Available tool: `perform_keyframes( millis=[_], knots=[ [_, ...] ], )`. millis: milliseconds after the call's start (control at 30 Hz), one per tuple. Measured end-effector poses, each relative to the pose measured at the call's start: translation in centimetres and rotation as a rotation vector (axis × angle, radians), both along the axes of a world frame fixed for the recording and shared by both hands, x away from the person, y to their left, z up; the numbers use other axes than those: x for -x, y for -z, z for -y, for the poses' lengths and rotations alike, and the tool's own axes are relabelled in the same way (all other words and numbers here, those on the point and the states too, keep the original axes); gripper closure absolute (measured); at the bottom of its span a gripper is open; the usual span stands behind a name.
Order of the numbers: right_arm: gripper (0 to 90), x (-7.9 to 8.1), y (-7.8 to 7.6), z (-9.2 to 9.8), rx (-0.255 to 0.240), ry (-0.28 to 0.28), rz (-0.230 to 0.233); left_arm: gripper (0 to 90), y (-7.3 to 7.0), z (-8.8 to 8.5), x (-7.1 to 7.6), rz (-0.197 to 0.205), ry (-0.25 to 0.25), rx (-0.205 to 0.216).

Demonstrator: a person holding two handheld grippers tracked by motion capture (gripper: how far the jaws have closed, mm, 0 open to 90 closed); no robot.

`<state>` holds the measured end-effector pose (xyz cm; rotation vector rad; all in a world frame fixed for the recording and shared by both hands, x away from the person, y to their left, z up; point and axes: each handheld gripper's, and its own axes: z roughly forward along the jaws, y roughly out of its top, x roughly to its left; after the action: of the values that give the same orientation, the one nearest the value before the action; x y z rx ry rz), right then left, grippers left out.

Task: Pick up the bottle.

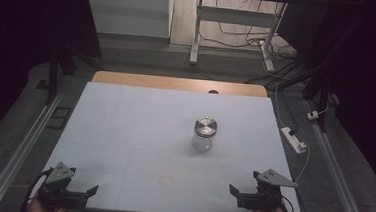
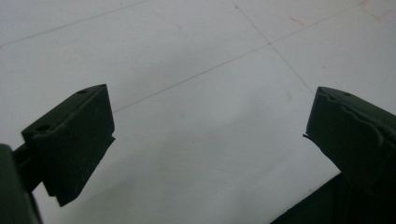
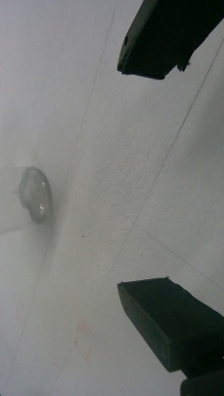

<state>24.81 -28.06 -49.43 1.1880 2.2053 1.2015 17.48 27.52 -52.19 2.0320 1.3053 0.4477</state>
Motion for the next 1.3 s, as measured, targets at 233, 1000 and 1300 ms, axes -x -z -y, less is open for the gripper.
perform_keyframes(
  millis=[233, 1000, 1300],
  knots=[
    [0.0, -0.1, 0.0, -0.1, 0.004, -0.017, -0.005, 1.9, 0.2, -0.2, -0.2, -0.022, 0.02, 0.017],
    [0.0, -0.5, 0.0, -0.4, -0.008, -0.056, -0.051, 1.7, 0.3, -0.7, -0.4, -0.05, 0.047, 0.077],
    [0.0, -0.8, -0.4, -1.1, -0.014, -0.092, -0.022, 1.7, 0.3, -0.9, -0.5, -0.06, 0.056, 0.098]
  ],
)
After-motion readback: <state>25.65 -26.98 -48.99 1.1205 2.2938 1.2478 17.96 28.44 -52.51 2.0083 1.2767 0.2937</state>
